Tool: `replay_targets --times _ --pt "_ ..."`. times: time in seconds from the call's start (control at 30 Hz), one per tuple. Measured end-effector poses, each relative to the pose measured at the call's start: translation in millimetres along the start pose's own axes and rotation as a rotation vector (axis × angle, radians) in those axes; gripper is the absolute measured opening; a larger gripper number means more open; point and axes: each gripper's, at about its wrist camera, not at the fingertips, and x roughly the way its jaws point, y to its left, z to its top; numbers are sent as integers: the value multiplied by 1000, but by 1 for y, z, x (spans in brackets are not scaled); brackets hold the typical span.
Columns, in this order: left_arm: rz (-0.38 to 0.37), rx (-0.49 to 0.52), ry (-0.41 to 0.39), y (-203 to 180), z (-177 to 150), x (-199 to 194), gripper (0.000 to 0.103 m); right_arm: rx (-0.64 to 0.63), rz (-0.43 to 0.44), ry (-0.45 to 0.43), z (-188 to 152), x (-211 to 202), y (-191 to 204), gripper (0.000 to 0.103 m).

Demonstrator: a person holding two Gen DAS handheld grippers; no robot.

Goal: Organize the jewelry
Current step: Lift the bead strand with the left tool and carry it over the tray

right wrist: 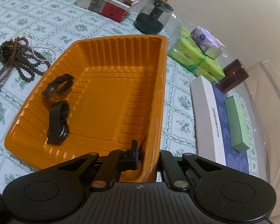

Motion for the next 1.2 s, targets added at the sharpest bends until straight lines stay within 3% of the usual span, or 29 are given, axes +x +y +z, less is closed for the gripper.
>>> replay_targets --times 0.23,0.33,0.37,0.5,0.6,0.67,0.77,1.2 --pt "34 -71 30 13 -18 -5 10 -1 -4 -2 1 -1 0 5" --pt "52 -120 14 17 -13 1 27 0 -3 -1 1 -1 0 5" --pt "61 -144 9 18 -10 5 28 0 -3 -1 1 -1 1 5" --pt "71 -243 6 27 -2 21 28 0 -3 -1 1 -1 0 5" --pt "87 -245 2 27 3 30 27 3 -3 1 1 0 1 5" --pt "98 -233 2 26 6 32 6 6 -4 2 1 0 1 5" --pt "89 -256 -6 29 9 27 6 6 -3 2 1 0 0 5" --pt "17 -251 -275 57 67 -80 6 7 -6 -2 0 0 -1 5"
